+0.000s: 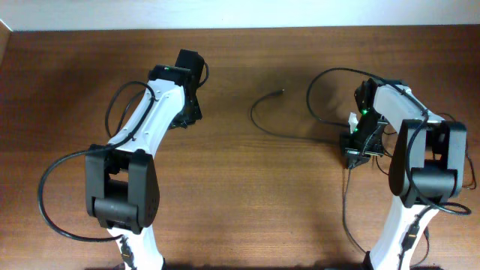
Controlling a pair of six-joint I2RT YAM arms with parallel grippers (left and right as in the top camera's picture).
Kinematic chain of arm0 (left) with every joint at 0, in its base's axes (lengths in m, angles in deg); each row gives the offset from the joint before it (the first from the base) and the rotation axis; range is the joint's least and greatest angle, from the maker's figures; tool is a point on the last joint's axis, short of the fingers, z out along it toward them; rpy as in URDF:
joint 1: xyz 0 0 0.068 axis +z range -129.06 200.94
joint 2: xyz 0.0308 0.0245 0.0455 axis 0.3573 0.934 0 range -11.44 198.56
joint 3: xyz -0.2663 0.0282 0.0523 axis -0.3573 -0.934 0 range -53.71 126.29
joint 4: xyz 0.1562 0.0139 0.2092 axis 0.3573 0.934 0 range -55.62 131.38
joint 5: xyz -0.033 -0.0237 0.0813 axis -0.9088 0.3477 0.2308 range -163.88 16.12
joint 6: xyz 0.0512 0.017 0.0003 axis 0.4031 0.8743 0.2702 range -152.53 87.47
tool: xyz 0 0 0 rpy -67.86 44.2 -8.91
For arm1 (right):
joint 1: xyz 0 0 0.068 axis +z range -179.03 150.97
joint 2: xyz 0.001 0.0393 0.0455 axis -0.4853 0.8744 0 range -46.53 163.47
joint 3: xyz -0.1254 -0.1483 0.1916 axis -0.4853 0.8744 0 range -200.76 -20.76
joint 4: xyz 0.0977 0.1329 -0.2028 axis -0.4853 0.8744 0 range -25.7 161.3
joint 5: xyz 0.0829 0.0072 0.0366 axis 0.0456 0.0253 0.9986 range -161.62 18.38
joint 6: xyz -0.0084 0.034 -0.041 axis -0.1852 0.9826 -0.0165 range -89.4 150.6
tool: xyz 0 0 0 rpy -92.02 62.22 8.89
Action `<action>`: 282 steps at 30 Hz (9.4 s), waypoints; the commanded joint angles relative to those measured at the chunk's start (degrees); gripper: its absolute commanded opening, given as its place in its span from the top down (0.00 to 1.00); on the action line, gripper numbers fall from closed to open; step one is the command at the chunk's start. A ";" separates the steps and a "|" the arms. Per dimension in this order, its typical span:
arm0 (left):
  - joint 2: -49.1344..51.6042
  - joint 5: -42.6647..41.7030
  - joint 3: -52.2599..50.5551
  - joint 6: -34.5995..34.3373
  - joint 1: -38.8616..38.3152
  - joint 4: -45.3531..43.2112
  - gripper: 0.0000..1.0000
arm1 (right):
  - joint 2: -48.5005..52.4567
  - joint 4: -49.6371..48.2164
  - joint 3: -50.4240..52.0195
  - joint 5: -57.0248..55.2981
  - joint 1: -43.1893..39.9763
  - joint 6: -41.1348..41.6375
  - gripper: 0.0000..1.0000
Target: Untangle cables
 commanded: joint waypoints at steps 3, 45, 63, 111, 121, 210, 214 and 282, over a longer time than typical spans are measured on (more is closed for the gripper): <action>-0.94 -0.22 -0.22 -0.52 -0.13 -0.02 0.72 | -15.26 -0.55 -1.95 14.62 2.12 -7.23 0.96; -0.94 -0.85 -0.22 -0.52 -0.13 -0.11 0.73 | -28.52 -14.56 27.10 11.85 14.91 7.87 0.43; -0.92 -1.07 -0.22 -0.52 -0.13 -0.31 0.73 | -28.59 -22.58 12.83 40.02 16.72 -9.40 0.01; -0.92 -1.05 -0.22 -0.52 -0.24 -0.28 0.69 | -13.16 -36.22 7.34 -3.13 41.31 8.87 0.96; -0.92 -1.05 -0.22 -0.52 -0.35 -0.33 0.70 | -25.55 -24.70 -6.23 -36.00 35.26 7.61 0.96; -74.10 -10.19 -89.26 11.08 4.74 -78.49 0.01 | -19.26 -25.75 -3.58 -9.29 3.15 6.80 0.01; -78.75 -10.01 -91.60 11.13 5.42 -75.63 0.01 | -19.26 -25.75 -3.58 -9.27 3.15 6.80 0.01; -113.92 -10.49 -91.54 21.18 5.77 -58.12 0.01 | -83.23 -4.07 -3.54 -9.51 3.17 6.80 0.01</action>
